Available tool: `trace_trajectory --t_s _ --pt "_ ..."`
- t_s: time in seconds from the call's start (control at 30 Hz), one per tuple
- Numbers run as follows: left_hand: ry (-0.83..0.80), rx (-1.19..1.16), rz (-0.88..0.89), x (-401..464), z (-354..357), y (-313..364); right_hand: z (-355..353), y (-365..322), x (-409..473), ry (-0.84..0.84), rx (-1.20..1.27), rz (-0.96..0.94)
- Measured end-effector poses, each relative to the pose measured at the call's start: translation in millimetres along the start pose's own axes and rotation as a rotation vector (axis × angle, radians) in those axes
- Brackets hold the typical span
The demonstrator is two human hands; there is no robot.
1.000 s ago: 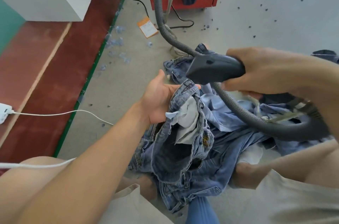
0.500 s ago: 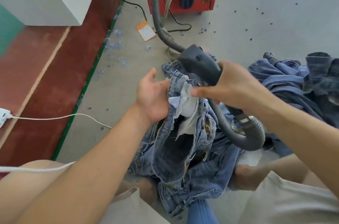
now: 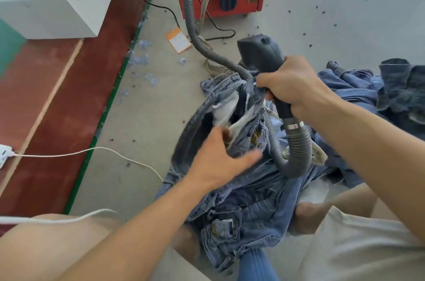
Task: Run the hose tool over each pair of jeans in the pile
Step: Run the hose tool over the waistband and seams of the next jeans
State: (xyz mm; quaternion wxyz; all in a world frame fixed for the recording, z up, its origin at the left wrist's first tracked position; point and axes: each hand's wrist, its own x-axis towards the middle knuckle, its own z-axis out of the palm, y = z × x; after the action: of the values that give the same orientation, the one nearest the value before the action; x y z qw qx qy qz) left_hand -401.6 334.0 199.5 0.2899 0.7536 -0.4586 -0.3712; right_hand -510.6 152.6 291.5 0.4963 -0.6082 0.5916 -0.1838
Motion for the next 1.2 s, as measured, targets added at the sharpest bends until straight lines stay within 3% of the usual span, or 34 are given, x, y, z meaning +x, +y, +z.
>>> trace_trajectory --t_s 0.03,0.1,0.2,0.43,0.53,0.67,0.8,0.93,1.1,1.2 --pt "-0.136 0.035 -0.011 0 7 -4 1 -2 0 -0.001 0.013 0.002" --pt "-0.226 0.027 -0.033 7 4 -8 1 -4 -1 -0.011 0.004 -0.01" --pt "-0.307 -0.266 -0.128 12 -22 -6 -10 -7 -1 -0.031 -0.168 -0.105" --pt "-0.286 -0.928 -0.204 -5 -63 -27 -58 7 -13 -0.207 -0.638 -0.499" --pt "-0.323 -0.947 -0.171 -12 -60 -34 -67 16 -24 -0.38 -0.806 -0.58" --pt "-0.355 -0.915 -0.191 -11 -58 -33 -42 24 -38 -0.585 -0.846 -0.722" --pt "-0.335 -0.832 -0.188 -9 -59 -33 -20 18 -42 -0.467 -0.708 -0.818" --pt "-0.37 -0.885 -0.215 -9 -59 -27 -31 5 -31 -0.338 -0.595 -0.744" --pt "-0.42 -0.847 -0.245 -6 -60 -28 -29 4 -34 -0.552 -0.836 -0.728" --pt "-0.447 -0.846 -0.305 -10 -56 -33 -8 9 -39 -0.494 -0.667 -0.791"
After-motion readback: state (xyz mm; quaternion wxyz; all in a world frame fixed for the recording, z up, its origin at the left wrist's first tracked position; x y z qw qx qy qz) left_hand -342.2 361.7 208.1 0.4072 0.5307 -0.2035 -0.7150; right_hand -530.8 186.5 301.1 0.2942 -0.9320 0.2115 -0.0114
